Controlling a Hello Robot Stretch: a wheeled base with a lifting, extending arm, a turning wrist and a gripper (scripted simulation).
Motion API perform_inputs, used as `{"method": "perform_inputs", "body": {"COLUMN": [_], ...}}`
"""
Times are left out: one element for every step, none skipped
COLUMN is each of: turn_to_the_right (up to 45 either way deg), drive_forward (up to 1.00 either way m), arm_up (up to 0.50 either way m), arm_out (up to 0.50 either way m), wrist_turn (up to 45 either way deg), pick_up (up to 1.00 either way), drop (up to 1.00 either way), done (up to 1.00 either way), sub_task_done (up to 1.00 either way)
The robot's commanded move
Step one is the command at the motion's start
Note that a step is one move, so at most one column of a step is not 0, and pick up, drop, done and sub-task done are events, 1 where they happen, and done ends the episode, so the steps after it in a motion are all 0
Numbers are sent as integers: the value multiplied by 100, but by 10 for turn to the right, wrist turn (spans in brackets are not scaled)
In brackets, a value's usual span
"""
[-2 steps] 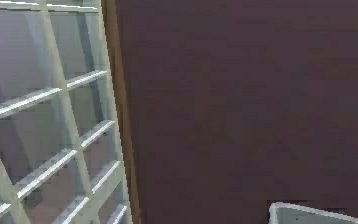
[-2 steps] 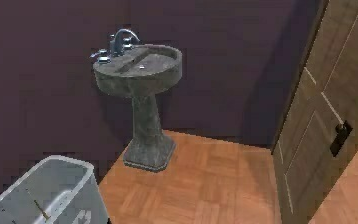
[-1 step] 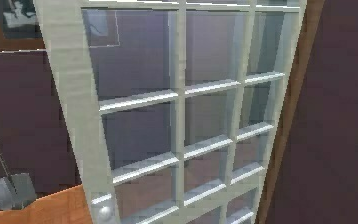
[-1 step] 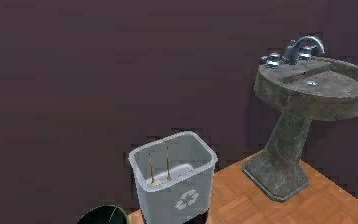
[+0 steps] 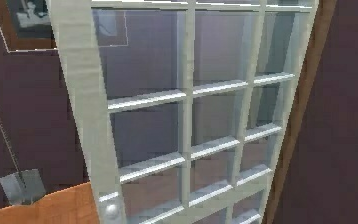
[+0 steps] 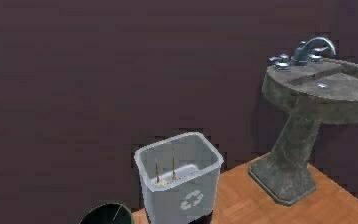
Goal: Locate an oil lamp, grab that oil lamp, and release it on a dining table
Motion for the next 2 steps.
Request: {"method": "perform_inputs", "body": {"turn_to_the_right": [450,180], "drive_forward": [0,0], "arm_up": [0,0], "arm_out": [0,0], "wrist_turn": [0,0], "pick_up": [0,0], "drop": [0,0], "done": [0,0], "sub_task_done": [0,0]}}
